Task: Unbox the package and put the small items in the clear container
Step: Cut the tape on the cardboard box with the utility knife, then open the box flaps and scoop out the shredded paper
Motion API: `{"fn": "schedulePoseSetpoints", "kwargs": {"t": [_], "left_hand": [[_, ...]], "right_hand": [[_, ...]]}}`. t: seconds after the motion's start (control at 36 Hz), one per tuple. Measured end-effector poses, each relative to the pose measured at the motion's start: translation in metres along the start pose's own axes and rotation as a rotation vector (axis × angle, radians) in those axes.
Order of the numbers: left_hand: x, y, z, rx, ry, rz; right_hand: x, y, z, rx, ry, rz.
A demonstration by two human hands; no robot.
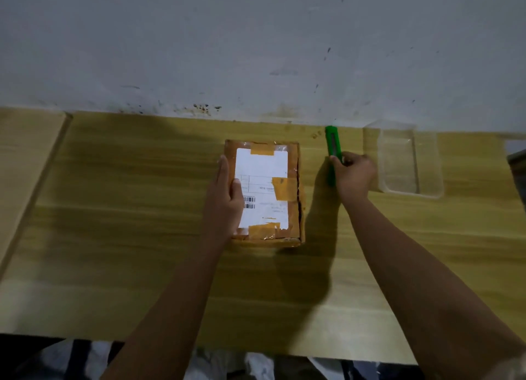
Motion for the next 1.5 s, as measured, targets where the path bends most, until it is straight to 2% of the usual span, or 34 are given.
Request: {"fn": "schedulePoseSetpoints", "kwargs": {"t": [0.08, 0.14, 0.25, 0.31, 0.36, 0.5, 0.64, 0.83, 1.03, 1.19, 1.28, 1.39, 1.5], "left_hand": [[0.005, -0.004, 0.0, -0.008, -0.011, 0.003], [0.012, -0.009, 0.001, -0.031, -0.031, 0.044], [0.054, -0.014, -0.012, 0.118, -0.205, 0.097], [0.076, -0.008, -0.021, 0.194, -0.276, 0.059], [0.09, -0.004, -0.024, 0.25, -0.315, 0.038], [0.08, -0.012, -0.016, 0.398, -0.278, 0.006], [0.047, -0.033, -0.028, 0.457, -0.259, 0.085], [0.028, -0.047, -0.013, 0.275, -0.169, 0.207], [0.087, -0.051, -0.028, 0.082, 0.056, -0.052], [0.096, -0.058, -0.036, 0.124, 0.101, -0.286], [0.094, -0.059, -0.041, 0.169, 0.106, -0.405], [0.093, -0.059, -0.045, 0.201, 0.096, -0.465], [0.093, -0.059, -0.045, 0.206, 0.099, -0.5]], "right_hand": [[0.008, -0.003, -0.012, -0.034, -0.074, 0.044], [0.018, -0.001, -0.028, -0.089, -0.182, 0.005], [0.028, 0.019, -0.061, -0.112, -0.395, -0.229], [0.032, 0.03, -0.07, -0.063, -0.459, -0.351], [0.036, 0.037, -0.069, -0.041, -0.503, -0.402], [0.047, 0.023, -0.047, -0.069, -0.426, -0.269], [0.074, -0.01, -0.012, -0.086, -0.326, -0.157], [0.13, -0.035, 0.02, -0.046, -0.35, -0.165], [0.154, -0.042, 0.016, 0.113, -0.548, -0.227], [0.164, -0.032, 0.008, 0.143, -0.691, -0.497], [0.166, -0.028, 0.009, 0.136, -0.701, -0.562], [0.167, -0.028, 0.01, 0.114, -0.716, -0.59], [0.17, -0.03, 0.011, 0.246, -0.927, -0.514]]}}
Point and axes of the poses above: each hand's wrist, its own x-axis away from the middle knuckle, its own y-axis out of the palm, z = x × y, the point moved 3 cm from there along -x, towards the middle knuckle
